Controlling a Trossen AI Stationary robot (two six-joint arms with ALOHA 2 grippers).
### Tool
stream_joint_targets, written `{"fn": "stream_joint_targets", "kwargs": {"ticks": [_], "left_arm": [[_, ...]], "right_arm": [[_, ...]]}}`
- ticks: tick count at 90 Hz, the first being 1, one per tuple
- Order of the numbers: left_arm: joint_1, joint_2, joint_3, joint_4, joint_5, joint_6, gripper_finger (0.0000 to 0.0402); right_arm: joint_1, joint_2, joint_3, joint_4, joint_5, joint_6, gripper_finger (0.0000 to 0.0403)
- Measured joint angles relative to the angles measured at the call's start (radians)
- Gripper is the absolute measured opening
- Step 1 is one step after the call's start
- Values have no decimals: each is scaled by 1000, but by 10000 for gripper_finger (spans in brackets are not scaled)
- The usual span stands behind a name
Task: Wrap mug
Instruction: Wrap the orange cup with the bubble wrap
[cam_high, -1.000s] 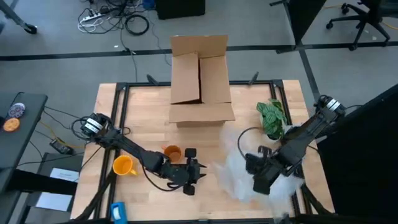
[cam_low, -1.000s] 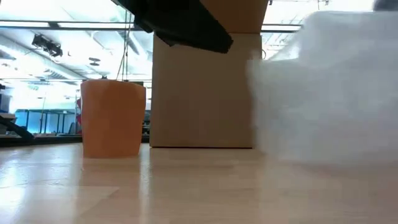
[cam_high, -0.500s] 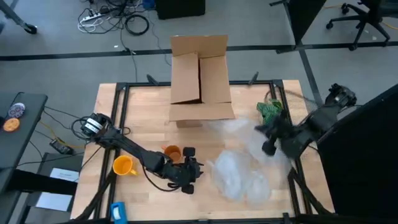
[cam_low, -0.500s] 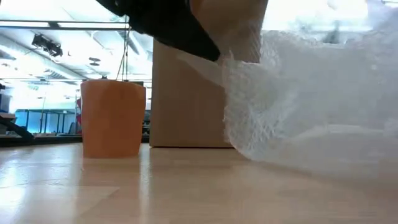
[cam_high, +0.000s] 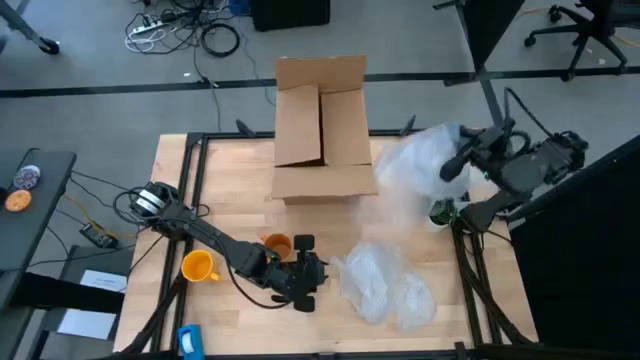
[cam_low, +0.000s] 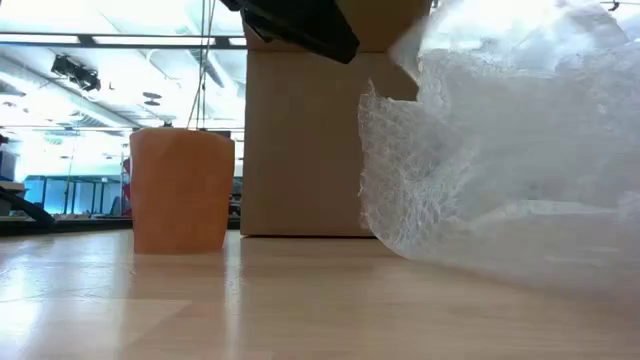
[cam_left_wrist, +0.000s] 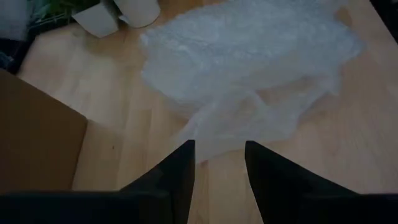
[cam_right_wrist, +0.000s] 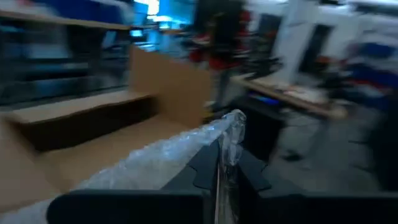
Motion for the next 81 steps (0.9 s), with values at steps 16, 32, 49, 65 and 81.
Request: {"fn": "stream_joint_targets", "kwargs": {"ticks": [16, 32, 49, 65, 81], "left_arm": [[0, 0, 0, 64, 0, 2, 126], [-7, 0, 1, 102, -1, -5, 126], [-34, 0, 1, 114, -1, -19, 126], [-34, 0, 1, 120, -16, -19, 126], [-33, 0, 1, 123, -51, -2, 126]], "right_arm": [[-132, 20, 0, 6, 11, -69, 0], [-299, 49, -25, -17, 5, -45, 0], [-526, 93, -147, -18, -167, 45, 0], [-766, 180, -269, 79, -420, 11, 0], [-916, 321, -320, 235, -861, -26, 7]]}}
